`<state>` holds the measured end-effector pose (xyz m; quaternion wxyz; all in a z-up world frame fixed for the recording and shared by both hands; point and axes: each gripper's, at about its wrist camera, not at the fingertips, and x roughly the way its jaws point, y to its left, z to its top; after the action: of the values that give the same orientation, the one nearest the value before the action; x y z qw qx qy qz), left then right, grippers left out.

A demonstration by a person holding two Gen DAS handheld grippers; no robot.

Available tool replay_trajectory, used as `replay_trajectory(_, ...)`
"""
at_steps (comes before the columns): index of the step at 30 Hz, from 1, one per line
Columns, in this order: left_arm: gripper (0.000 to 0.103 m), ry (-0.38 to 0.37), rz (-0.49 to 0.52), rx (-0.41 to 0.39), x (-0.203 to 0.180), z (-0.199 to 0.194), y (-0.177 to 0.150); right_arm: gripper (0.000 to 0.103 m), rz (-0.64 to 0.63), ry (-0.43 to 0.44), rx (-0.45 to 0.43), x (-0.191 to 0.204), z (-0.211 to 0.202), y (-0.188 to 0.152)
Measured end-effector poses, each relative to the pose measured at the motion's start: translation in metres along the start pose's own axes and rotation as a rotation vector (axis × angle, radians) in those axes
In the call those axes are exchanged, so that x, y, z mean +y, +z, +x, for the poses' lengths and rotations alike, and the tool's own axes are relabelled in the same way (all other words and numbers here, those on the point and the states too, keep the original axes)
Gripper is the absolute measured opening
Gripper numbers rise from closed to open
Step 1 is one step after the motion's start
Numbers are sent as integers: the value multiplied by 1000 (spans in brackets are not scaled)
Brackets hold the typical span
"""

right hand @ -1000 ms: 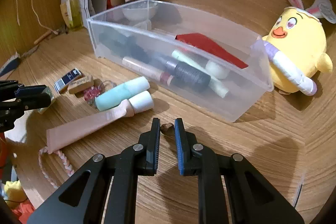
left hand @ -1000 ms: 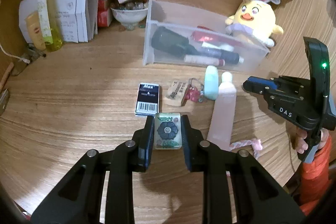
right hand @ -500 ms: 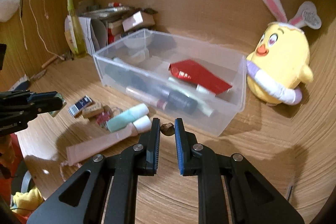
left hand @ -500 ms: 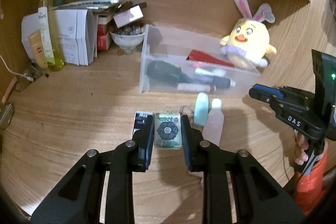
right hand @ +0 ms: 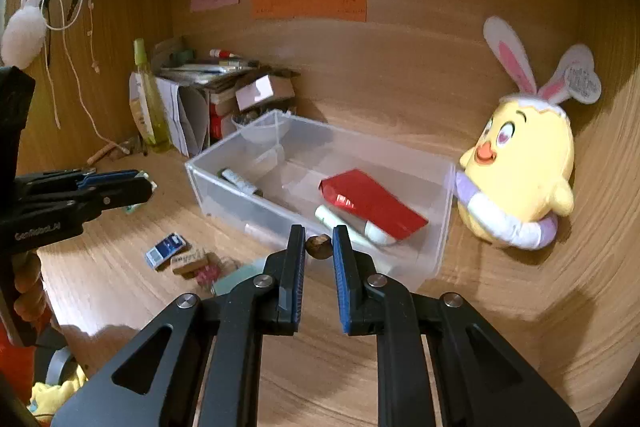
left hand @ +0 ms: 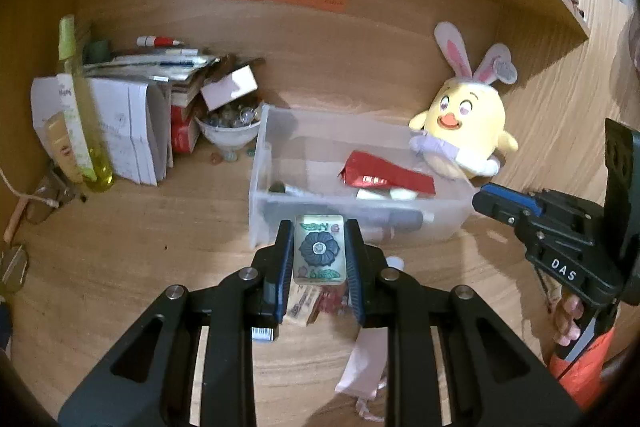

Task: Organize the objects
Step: 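Carry both items over the clear bin and open both grippers to release them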

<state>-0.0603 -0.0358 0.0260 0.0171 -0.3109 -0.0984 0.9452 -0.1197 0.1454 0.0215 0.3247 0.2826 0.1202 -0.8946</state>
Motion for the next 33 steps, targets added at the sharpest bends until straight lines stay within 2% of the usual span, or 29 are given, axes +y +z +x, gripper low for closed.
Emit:
replay_trajectory(9, 24, 5, 7, -49, -6, 1, 29, 13, -11, -23, -40, -5, 0, 22)
replay_trajectory(18, 24, 12, 23, -59, -12, 14, 50, 13, -22, -56, -73, -15, 3, 45)
replay_trajectory(24, 24, 6, 18, -41, -12, 31, 59, 13, 15, -56, -26, -29, 26, 42)
replay_trajectory(33, 24, -24, -6, 37, -12, 73, 62, 13, 59, -44, 55, -44, 56, 33)
